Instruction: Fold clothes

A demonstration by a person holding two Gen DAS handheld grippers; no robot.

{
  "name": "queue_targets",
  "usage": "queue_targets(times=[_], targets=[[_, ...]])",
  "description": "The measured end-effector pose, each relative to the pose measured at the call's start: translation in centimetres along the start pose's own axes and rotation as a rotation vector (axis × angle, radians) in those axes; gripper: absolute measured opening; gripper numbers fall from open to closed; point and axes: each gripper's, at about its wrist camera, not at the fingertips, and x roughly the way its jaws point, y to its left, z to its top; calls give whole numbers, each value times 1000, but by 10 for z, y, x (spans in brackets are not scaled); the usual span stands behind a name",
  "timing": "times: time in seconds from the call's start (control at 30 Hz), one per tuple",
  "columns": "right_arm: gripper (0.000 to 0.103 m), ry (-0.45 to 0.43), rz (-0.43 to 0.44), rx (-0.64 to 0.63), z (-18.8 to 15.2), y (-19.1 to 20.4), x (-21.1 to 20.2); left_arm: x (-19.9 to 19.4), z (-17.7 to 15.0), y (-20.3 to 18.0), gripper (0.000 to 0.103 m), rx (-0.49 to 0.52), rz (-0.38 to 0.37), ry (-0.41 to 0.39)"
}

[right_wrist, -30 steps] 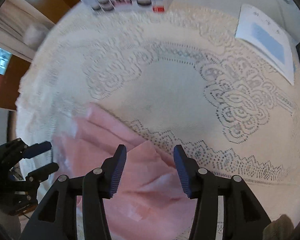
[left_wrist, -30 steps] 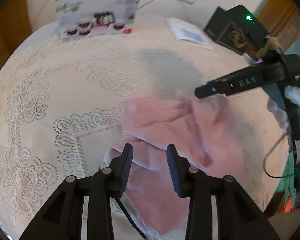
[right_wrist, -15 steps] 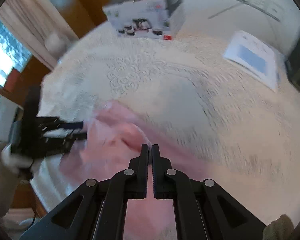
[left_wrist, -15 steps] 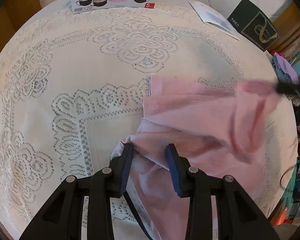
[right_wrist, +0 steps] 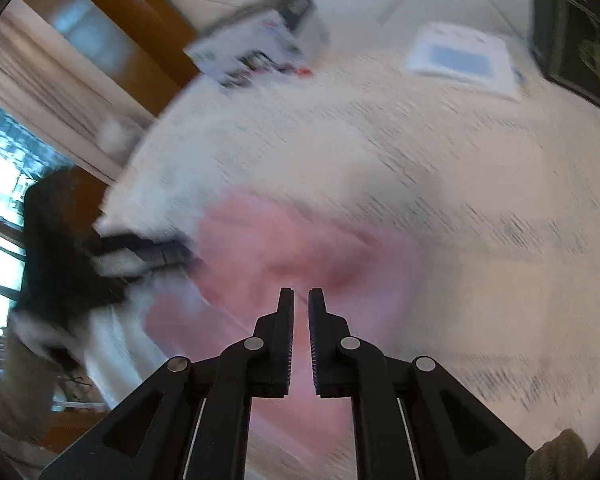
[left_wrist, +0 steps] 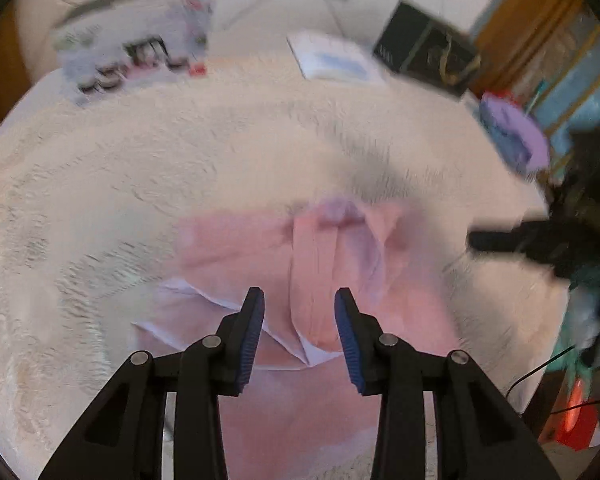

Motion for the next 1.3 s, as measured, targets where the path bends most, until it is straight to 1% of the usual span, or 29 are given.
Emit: queue_targets(times=[0.07, 0.13, 0.17, 0.23, 0.27, 0.3, 0.33, 0.37, 0.43, 0.47, 0.5, 0.53, 0.6, 0.67, 0.73, 0.8, 0.83, 0.87, 0.93, 0.97, 1.0, 1.03, 1.07, 1.1, 1.13, 1.17, 1.2, 1.23, 1.3], targets=[[8, -2, 25, -6, 15, 12, 14, 15, -10, -3, 37, 6, -6, 43], [8, 21, 32, -11, 29, 21, 34, 20, -22, -6, 37, 26, -11, 63], [8, 44, 35, -16, 36, 24, 45, 20, -27, -9, 37, 42, -16, 64], [9, 103, 70, -21, 47, 29, 64, 18, -35, -9, 37, 50, -37, 67], [11, 150, 63, -10, 48, 32, 75, 17, -36, -7, 37, 42, -45, 68], [15, 198, 38, -4, 46, 33, 86, 15, -38, -4, 37, 33, -51, 69], [15, 237, -7, -3, 42, 30, 92, 14, -38, 0, 37, 21, -58, 68], [15, 253, -79, -3, 36, 24, 92, 10, -38, 4, 37, 10, -59, 67], [15, 216, -172, 34, 25, 3, 76, 2, -38, 9, 37, -8, -64, 59], [15, 218, -181, 85, 16, -13, 68, -4, -35, 10, 37, -11, -74, 44], [19, 219, -190, 138, 8, -29, 61, -10, -32, 11, 37, -14, -85, 27], [22, 239, -214, 157, 0, -41, 60, -16, -28, 11, 37, -17, -96, 10], [22, 252, -191, 204, -14, -61, 58, -26, -19, 11, 37, -27, -113, -24], [22, 224, -161, 207, -18, -63, 47, -27, -8, 6, 41, -23, -102, -46], [22, 160, -143, 141, -12, -51, 33, -17, 4, -2, 42, -11, -73, -33], [22, 103, -111, 25, 3, -27, 19, -2, 6, -9, 42, 1, -34, -10], [24, 93, -107, -15, 7, -20, 18, 3, 5, -11, 42, 5, -9, 2], [26, 88, -110, -78, 15, -9, 19, 9, 5, -11, 42, -2, 0, 17], [41, 90, -125, -184, 29, 5, 29, 17, 3, -10, 41, -39, 5, 42], [43, 102, -128, -227, 34, 9, 37, 19, 3, -9, 41, -50, 8, 47], [44, 118, -125, -261, 39, 9, 46, 20, 2, -8, 39, -54, 12, 49], [44, 133, -123, -289, 43, 10, 52, 20, 1, -8, 31, -57, 18, 50], [44, 155, -118, -326, 46, 15, 61, 21, 0, -8, 26, -59, 23, 53], [44, 176, -116, -362, 46, 17, 69, 21, 0, -7, 12, -63, 26, 55], [44, 195, -123, -407, 47, 20, 80, 22, -1, -8, 4, -67, 23, 55], [41, 209, -137, -431, 48, 23, 88, 22, -2, -8, 4, -70, 24, 53], [17, 235, -159, -455, 49, 25, 99, 21, -2, -8, 2, -69, 32, 47], [3, 245, -165, -463, 50, 24, 101, 19, -2, -10, 2, -66, 41, 34], [3, 211, -157, -473, 49, 23, 92, 7, -4, -14, 1, -54, 50, -9]])
